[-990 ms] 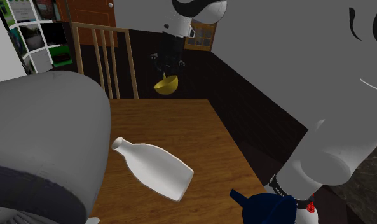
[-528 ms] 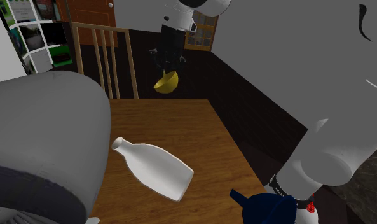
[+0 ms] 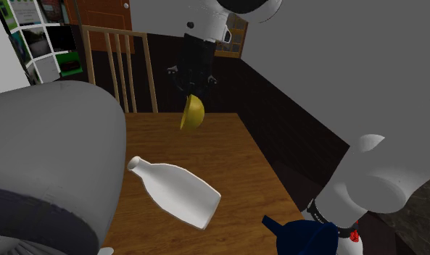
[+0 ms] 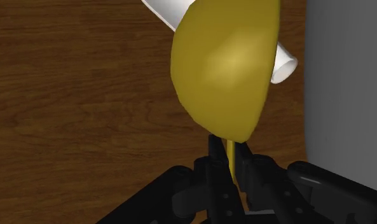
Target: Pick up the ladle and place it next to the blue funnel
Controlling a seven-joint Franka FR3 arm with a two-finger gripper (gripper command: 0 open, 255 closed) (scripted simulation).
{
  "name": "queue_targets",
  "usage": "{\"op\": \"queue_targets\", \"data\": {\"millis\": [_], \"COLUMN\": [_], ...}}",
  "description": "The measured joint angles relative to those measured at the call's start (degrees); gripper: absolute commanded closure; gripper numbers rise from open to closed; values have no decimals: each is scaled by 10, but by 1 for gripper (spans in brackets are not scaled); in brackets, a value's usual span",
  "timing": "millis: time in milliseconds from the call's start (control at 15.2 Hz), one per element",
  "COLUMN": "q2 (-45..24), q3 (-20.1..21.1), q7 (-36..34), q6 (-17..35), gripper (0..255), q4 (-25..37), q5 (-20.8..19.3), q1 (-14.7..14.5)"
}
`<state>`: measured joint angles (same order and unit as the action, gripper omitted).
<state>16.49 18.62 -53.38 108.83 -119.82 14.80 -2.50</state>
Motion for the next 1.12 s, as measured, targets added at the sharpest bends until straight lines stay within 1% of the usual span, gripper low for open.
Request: {"op": "queue_targets", "data": {"millis": [264, 726, 792, 1122], "q2": [33, 77, 91, 101], "q3": [30, 85, 93, 146], "q7": [-42, -122, -133, -203], "q6": [11, 12, 13, 17], "gripper": [255, 255, 255, 255], "q4": [-34, -58, -68, -63], "q5": [17, 45, 52, 69], "q1": [-23, -61, -68, -93]}}
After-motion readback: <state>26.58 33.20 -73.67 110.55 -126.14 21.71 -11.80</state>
